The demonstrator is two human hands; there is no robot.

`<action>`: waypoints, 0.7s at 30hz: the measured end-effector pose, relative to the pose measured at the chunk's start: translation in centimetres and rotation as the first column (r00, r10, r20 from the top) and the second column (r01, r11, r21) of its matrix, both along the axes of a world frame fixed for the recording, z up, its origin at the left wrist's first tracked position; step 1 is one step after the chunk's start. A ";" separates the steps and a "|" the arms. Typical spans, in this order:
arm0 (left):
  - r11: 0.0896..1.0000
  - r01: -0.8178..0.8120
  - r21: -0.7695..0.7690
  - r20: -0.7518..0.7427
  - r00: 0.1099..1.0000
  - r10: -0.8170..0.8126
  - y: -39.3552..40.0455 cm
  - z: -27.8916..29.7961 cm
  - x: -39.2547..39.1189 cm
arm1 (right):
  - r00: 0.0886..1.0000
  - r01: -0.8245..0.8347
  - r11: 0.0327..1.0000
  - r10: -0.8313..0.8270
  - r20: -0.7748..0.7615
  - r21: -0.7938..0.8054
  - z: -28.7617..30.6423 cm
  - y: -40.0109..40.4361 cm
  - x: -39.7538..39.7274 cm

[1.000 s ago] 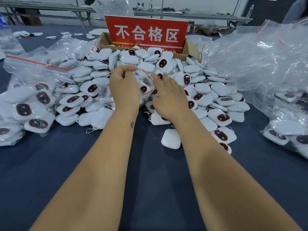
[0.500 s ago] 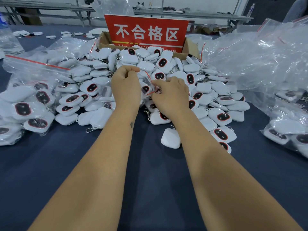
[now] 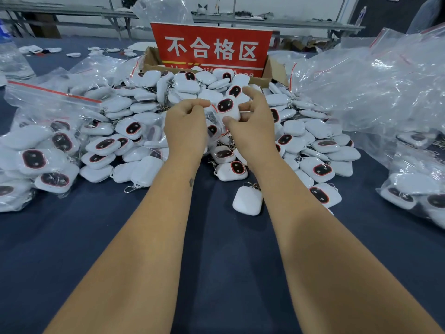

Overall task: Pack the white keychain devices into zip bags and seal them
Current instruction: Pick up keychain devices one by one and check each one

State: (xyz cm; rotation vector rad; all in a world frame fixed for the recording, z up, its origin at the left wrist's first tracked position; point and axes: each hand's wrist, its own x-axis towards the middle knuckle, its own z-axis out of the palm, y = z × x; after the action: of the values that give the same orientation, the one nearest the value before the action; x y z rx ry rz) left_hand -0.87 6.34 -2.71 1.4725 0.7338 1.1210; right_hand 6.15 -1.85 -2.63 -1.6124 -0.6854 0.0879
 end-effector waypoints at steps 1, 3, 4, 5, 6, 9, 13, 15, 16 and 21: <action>1.000 0.006 0.000 -0.001 1.000 -0.006 0.0 0.0 0.0 | 0.999 -0.014 1.000 0.014 -0.033 -0.006 0.0 0.0 0.0; 1.000 0.018 -0.001 -0.003 1.000 -0.018 0.0 -0.1 0.0 | 0.997 -0.040 0.999 0.039 -0.064 0.000 0.0 0.0 0.1; 1.000 0.023 0.000 -0.006 1.000 -0.023 0.0 -0.1 0.0 | 0.994 -0.060 0.998 0.061 -0.087 0.017 -0.1 -0.1 0.2; 1.000 0.026 0.005 -0.012 1.000 -0.026 -0.1 -0.2 0.0 | 0.989 -0.090 0.995 0.094 -0.117 0.046 -0.2 -0.1 0.3; 1.000 0.026 0.012 -0.019 0.999 -0.026 -0.2 -0.1 0.0 | 0.979 -0.126 0.988 0.138 -0.148 0.086 -0.3 -0.1 0.3; 0.999 0.025 0.034 -0.029 0.999 -0.024 -0.4 -0.1 0.0 | 0.957 -0.199 0.967 0.226 -0.180 0.158 -0.4 0.0 0.3; 0.993 0.044 0.105 -0.058 0.998 -0.038 -0.6 -0.1 0.1 | 0.961 -0.212 0.969 0.230 -0.154 0.129 -0.5 0.0 0.1; 0.983 0.066 0.170 -0.087 0.995 -0.051 -0.8 -0.3 0.1 | 0.965 -0.198 0.974 0.214 -0.154 0.112 -0.5 0.0 0.1; 0.980 0.079 0.185 -0.090 0.994 -0.063 -0.9 -0.4 0.1 | 0.966 -0.192 0.975 0.208 -0.156 0.110 -0.5 0.1 0.1; 0.979 0.102 0.175 -0.104 0.991 -0.084 -1.2 -0.4 0.1 | 0.962 -0.198 0.975 0.214 -0.168 0.104 -0.5 0.2 0.0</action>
State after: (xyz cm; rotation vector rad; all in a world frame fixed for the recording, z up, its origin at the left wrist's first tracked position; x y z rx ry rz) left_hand -0.81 5.17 -3.12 1.7062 0.6351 1.0727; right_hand 6.18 -1.66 -3.16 -1.4264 -0.7060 0.3472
